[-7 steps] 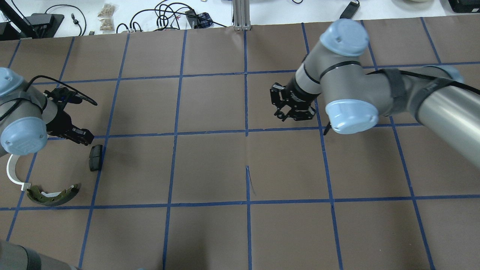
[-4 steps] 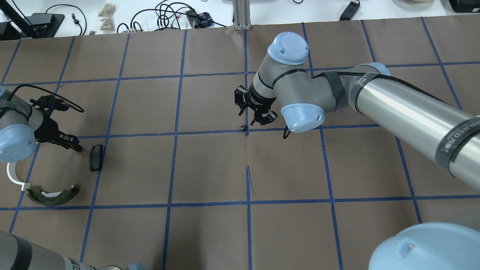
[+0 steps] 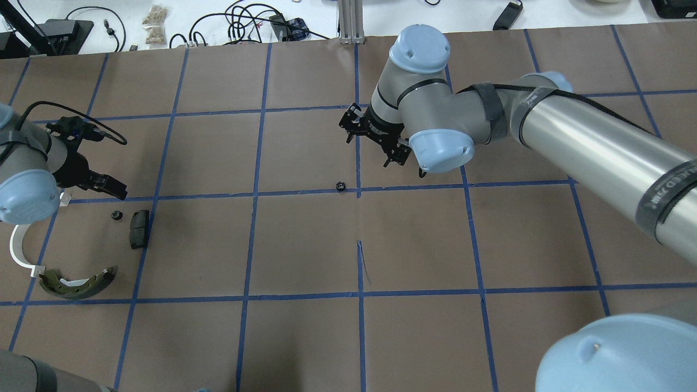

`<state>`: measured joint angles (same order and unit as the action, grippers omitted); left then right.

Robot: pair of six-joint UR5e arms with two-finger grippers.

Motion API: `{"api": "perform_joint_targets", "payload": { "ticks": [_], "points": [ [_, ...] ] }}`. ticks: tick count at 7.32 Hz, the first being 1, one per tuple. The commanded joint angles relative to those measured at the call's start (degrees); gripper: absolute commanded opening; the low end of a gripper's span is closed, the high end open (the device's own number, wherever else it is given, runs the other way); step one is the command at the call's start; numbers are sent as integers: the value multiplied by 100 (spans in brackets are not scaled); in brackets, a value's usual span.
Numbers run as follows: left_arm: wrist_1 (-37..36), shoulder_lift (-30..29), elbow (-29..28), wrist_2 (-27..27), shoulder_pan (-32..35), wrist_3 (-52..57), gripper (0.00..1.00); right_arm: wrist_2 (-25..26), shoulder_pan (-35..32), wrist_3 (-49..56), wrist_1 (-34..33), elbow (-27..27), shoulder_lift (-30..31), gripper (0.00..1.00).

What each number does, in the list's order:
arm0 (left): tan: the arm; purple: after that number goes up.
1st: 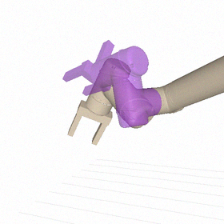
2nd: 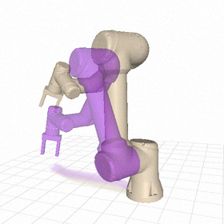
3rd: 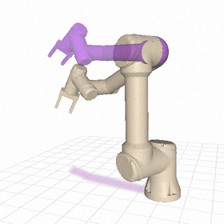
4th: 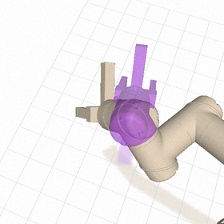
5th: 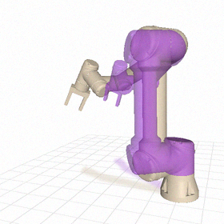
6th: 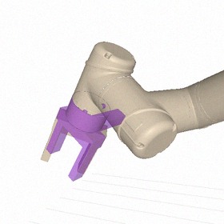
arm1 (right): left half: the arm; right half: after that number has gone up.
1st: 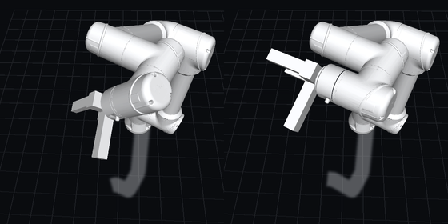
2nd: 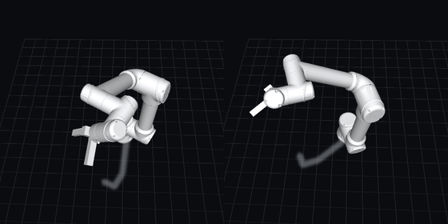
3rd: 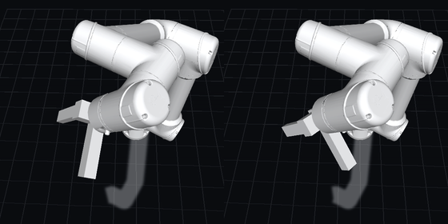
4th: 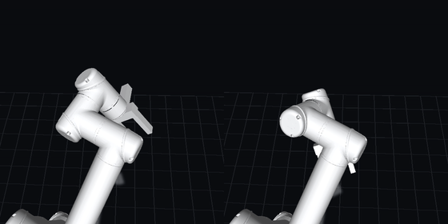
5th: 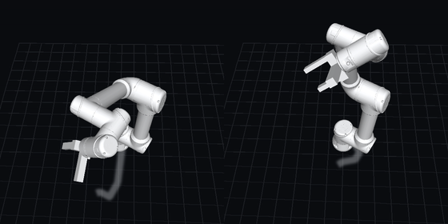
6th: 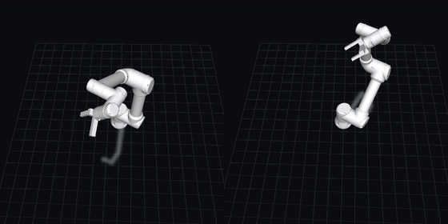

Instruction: Place bearing gear from tray to pile

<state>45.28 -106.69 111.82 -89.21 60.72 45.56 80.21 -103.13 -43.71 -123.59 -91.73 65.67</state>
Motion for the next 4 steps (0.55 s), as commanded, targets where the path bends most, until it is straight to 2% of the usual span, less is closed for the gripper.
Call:
{"api": "perform_joint_targets", "payload": {
  "ticks": [1,2,3,4],
  "points": [
    [200,113,-108,0,938,-1383,100,424,449,1185,1969,1388,147,100],
    [192,113,-116,0,1508,-2436,100,651,721,1563,3049,1943,235,100],
    [191,44,-134,44,2131,-3786,100,679,881,1985,3851,2253,601,100],
    [183,-70,-421,44,2738,-4922,100,688,1013,2537,4347,2274,1083,100]
  ]
}}
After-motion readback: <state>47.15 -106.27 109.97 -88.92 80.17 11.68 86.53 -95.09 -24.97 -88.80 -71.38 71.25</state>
